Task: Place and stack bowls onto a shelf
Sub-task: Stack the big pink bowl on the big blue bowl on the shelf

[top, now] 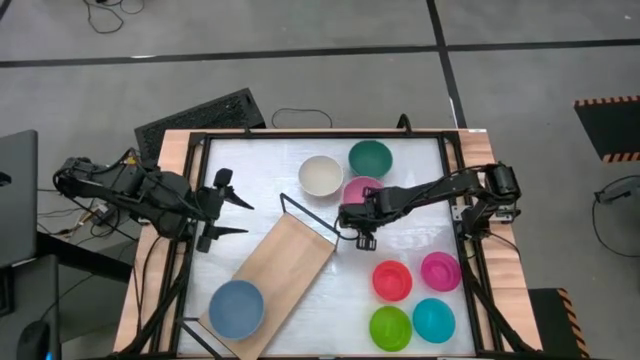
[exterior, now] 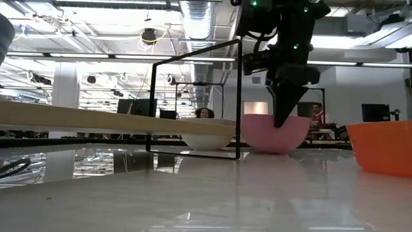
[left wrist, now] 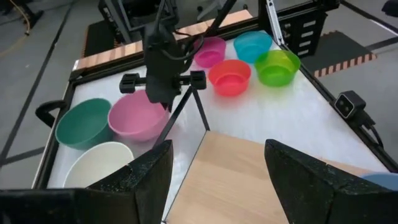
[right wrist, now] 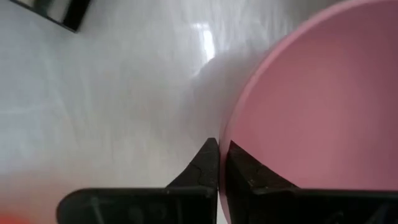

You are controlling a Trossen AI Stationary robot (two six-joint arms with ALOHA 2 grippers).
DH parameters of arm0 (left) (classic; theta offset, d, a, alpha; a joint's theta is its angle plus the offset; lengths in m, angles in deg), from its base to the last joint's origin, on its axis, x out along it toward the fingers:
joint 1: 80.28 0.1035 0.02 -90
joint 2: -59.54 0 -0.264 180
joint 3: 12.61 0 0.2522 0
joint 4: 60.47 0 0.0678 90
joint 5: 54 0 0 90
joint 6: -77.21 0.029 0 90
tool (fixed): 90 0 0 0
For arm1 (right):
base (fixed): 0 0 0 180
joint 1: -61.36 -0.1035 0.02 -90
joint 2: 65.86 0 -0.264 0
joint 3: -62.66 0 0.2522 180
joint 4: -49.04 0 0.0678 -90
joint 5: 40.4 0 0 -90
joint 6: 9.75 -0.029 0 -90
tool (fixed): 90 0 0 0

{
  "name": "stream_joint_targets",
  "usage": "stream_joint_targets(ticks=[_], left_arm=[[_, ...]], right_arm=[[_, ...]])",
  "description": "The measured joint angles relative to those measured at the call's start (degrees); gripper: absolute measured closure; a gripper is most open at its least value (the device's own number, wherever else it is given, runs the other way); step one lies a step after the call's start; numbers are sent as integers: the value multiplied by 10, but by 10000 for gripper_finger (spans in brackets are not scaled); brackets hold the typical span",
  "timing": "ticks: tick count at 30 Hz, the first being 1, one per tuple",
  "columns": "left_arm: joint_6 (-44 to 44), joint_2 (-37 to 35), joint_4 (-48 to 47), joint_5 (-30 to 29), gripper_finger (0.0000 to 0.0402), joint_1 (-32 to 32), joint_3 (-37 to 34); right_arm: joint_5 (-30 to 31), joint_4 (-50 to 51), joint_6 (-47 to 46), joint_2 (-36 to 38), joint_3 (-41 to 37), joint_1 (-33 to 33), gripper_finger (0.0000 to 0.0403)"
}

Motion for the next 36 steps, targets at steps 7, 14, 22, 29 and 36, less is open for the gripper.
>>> stream_joint_targets(ticks=[7,14,22,29,36], left_arm=[[20,0,-2,-3,163,0,0],[48,5,9,-7,163,0,0],[163,18,37,-15,163,0,-1],[174,20,129,-2,163,-2,2],[165,27,136,98,163,-1,36]], right_arm=[[-14,54,-46,46,31,-8,374],[3,112,-76,134,137,-29,374],[-59,29,-23,175,289,-61,374],[-158,-47,18,105,362,-104,374],[-242,-37,26,23,420,-135,374]])
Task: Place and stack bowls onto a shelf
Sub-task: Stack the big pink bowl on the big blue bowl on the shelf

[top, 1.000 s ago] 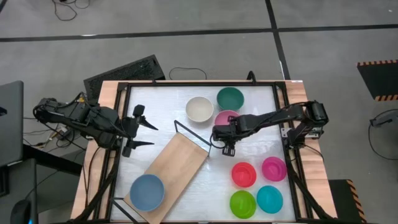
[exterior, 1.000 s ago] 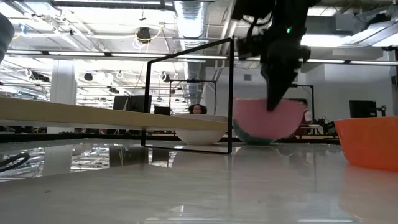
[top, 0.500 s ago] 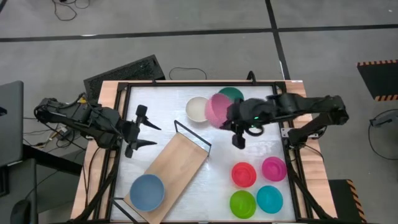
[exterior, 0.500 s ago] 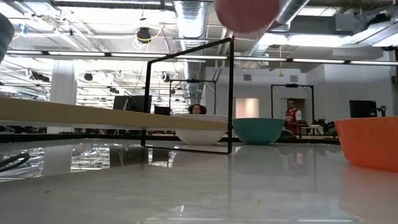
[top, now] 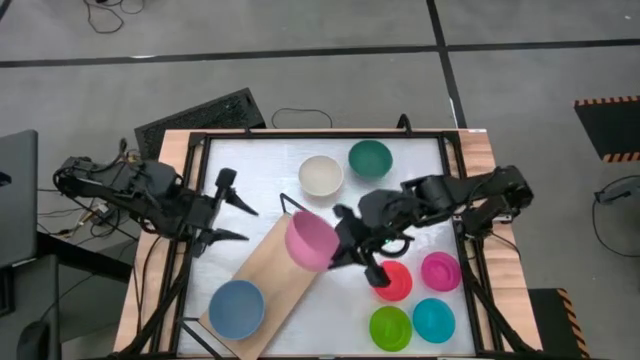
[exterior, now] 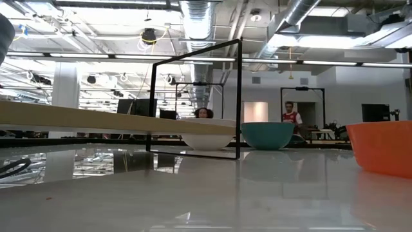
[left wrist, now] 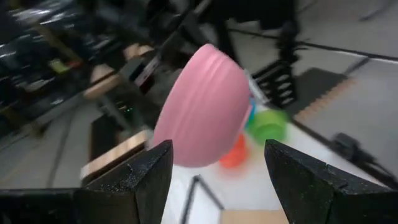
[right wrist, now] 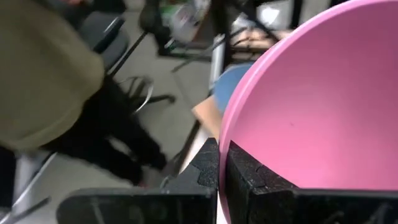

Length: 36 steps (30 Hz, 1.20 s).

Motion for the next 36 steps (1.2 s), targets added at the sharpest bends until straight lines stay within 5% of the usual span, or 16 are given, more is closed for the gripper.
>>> stream_joint_targets(ticks=[10,24,36], left_arm=[[-18,65,-28,134,163,0,1],[-27,150,22,234,168,0,1],[2,176,48,296,315,2,2]], right_arm=[[-149,10,-3,-103,59,-1,374],[-163,14,2,-150,131,-6,374],[-170,15,32,-149,131,-6,374]])
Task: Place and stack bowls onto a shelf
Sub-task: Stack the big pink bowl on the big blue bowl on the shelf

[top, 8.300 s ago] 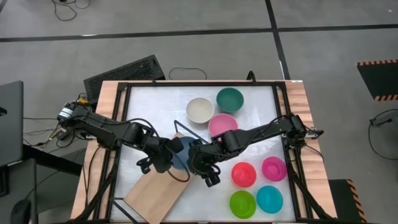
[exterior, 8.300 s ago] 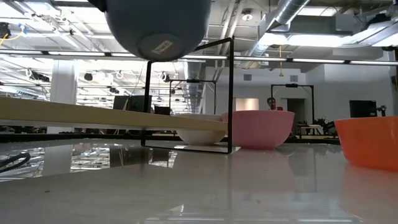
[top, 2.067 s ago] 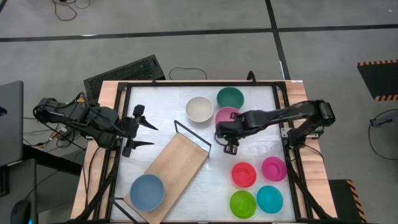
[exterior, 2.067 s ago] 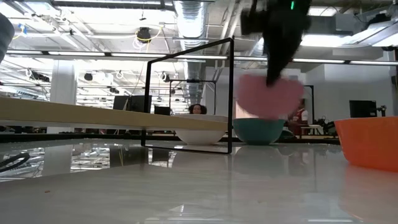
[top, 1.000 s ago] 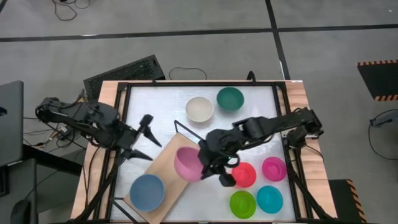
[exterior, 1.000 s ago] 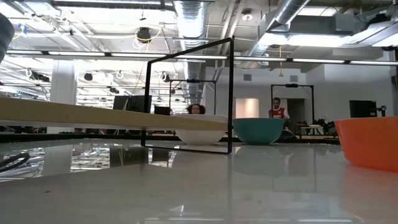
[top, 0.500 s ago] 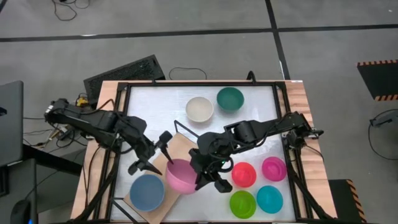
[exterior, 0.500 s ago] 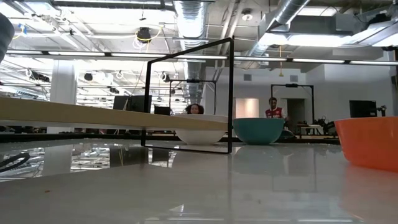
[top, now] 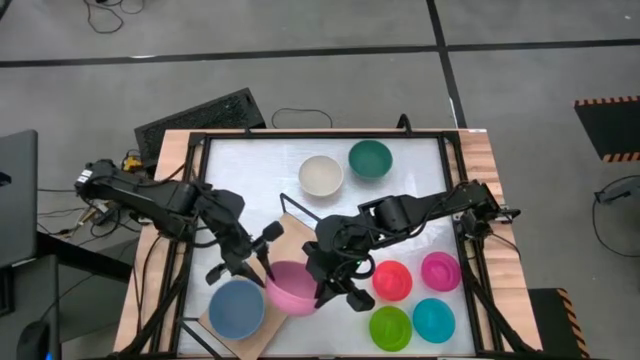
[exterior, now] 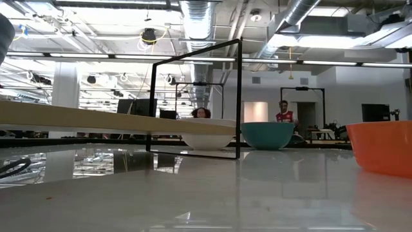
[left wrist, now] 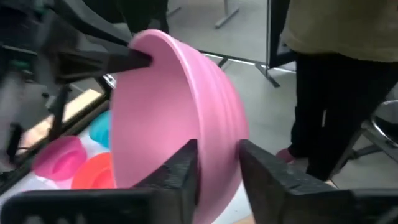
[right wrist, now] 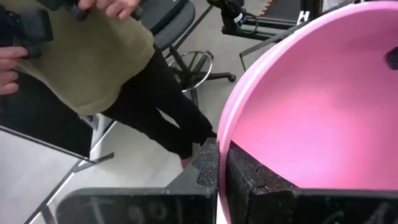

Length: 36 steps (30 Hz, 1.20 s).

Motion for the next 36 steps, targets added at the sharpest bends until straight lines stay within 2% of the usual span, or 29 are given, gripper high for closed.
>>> stream_joint_targets(ticks=[5,10,13,19,25,33,36], left_arm=[[3,20,0,31,367,-1,0],[3,22,-3,48,395,-1,0],[3,22,-7,44,399,-2,-1],[-16,22,-9,1,401,2,-1],[-33,7,-67,-43,401,3,6],[-40,0,-215,-111,401,-6,85],[-88,0,-278,-130,401,-15,114]], right_arm=[[-11,0,0,0,0,0,374],[-12,-5,-8,0,0,1,369],[2,-11,-39,1,0,6,333],[14,-11,-98,1,0,20,244],[15,-23,-132,11,2,29,177],[125,16,-92,66,14,43,176],[171,36,-91,90,14,49,177]])
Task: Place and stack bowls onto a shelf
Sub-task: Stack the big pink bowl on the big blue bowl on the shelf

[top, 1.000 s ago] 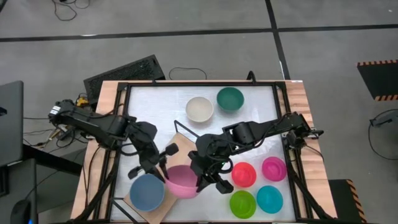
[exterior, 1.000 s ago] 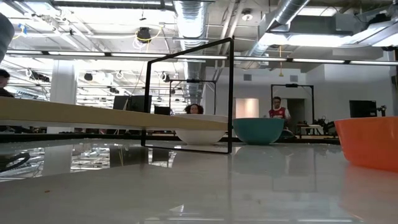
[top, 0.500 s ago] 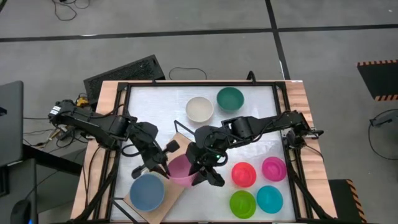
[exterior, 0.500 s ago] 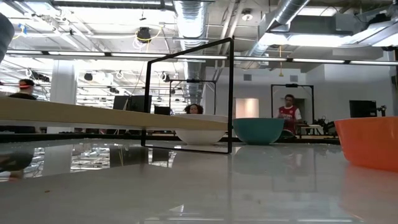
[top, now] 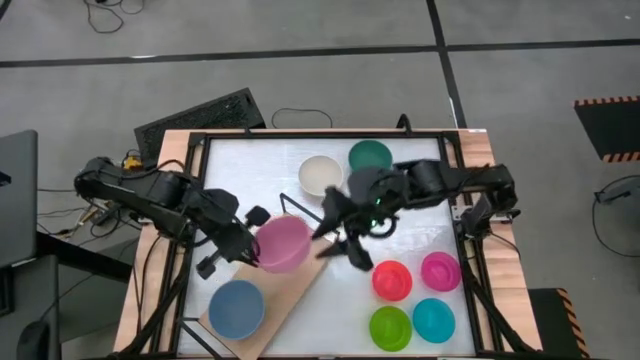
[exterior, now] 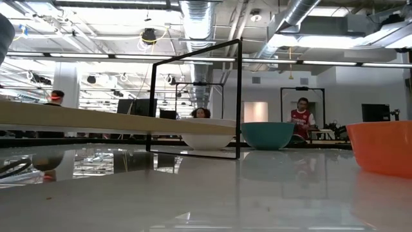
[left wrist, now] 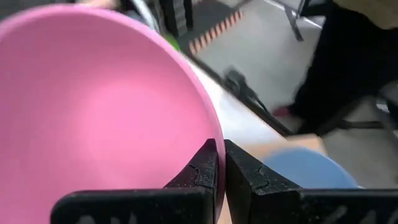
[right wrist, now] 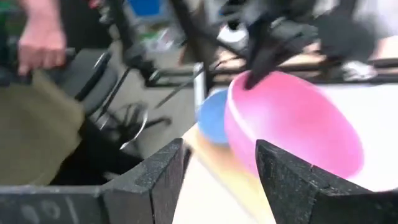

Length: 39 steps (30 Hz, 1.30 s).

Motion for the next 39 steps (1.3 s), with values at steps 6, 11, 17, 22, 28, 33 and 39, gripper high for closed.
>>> stream_joint_targets(ticks=[6,11,17,22,28,33,39], left_arm=[[-101,-2,-169,-63,401,-68,56],[-143,-1,-182,-124,401,-185,71],[39,10,-202,-128,401,-334,69],[112,26,-241,-157,401,-388,49],[258,42,-308,-169,401,-385,46],[372,40,-302,-166,401,-353,21],[469,35,-230,-155,401,-340,-40]], right_arm=[[74,49,1,44,0,-8,177],[124,77,20,50,-2,-18,178],[124,85,26,45,-2,-19,178],[124,87,26,39,-1,-19,178],[125,83,12,40,-1,-17,178],[127,81,9,40,-1,-15,178],[139,83,-4,40,-1,-15,178]])
